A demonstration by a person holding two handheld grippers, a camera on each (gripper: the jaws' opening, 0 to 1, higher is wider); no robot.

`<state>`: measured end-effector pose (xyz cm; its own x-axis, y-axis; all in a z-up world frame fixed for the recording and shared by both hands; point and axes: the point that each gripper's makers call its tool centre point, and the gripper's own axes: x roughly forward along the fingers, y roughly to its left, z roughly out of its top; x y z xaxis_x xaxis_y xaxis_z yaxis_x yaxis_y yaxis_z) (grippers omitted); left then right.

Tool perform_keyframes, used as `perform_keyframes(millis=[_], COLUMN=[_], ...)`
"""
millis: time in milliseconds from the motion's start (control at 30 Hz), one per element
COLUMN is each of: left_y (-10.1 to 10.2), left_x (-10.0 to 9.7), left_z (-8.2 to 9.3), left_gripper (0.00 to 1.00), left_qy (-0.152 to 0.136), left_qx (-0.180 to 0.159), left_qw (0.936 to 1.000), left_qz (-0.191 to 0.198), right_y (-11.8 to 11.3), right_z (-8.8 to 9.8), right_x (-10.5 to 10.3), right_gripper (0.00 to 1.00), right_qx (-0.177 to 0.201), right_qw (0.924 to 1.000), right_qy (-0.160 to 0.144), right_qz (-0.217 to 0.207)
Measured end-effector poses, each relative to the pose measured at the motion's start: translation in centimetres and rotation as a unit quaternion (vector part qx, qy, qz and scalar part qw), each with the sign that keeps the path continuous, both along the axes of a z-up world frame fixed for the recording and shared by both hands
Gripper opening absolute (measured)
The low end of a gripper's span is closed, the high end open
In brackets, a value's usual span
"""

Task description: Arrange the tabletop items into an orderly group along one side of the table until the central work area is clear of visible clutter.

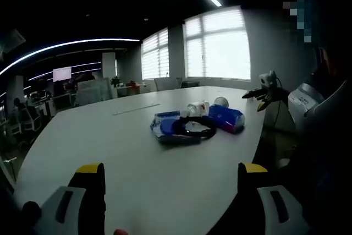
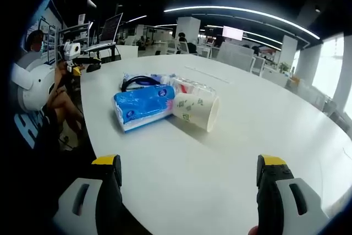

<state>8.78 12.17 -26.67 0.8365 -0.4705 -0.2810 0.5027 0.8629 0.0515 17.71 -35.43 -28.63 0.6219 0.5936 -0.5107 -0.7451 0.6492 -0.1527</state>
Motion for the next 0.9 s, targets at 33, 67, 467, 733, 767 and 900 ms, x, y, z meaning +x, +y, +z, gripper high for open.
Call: perform_keyframes(millis=[33, 67, 467, 733, 767, 900], left_y=[-0.05, -0.07, -0.33, -0.37, -0.38, -0.39], left_x=[-0.01, -0.02, 0.14, 0.13, 0.12, 0.1], left_z=[0.02, 0.03, 0.16, 0.21, 0.21, 0.17], left_gripper=[1.0, 1.0, 1.0, 1.0, 1.0, 1.0], left_qy=[0.0, 0.0, -0.001, -0.002, -0.002, -0.003], left_qx=[0.001, 0.001, 0.003, 0.004, 0.004, 0.005], left_qw=[1.0, 1.0, 0.9999, 0.9999, 0.9999, 0.9999], left_qz=[-0.002, -0.002, -0.01, -0.011, -0.012, -0.014], right_y=[0.0, 0.01, 0.23, 0.35, 0.4, 0.4], right_z=[0.03, 0.02, 0.21, 0.02, 0.06, 0.16], right_x=[-0.02, -0.05, -0.04, 0.09, 0.08, 0.06], right_gripper=[1.0, 1.0, 1.0, 1.0, 1.0, 1.0], right_qx=[0.001, 0.001, -0.003, -0.004, -0.004, -0.005], right_qw=[1.0, 1.0, 1.0, 1.0, 1.0, 1.0], right_qy=[0.0, 0.0, -0.002, -0.001, -0.002, -0.004], right_qz=[0.0, 0.0, 0.003, 0.005, 0.006, 0.006])
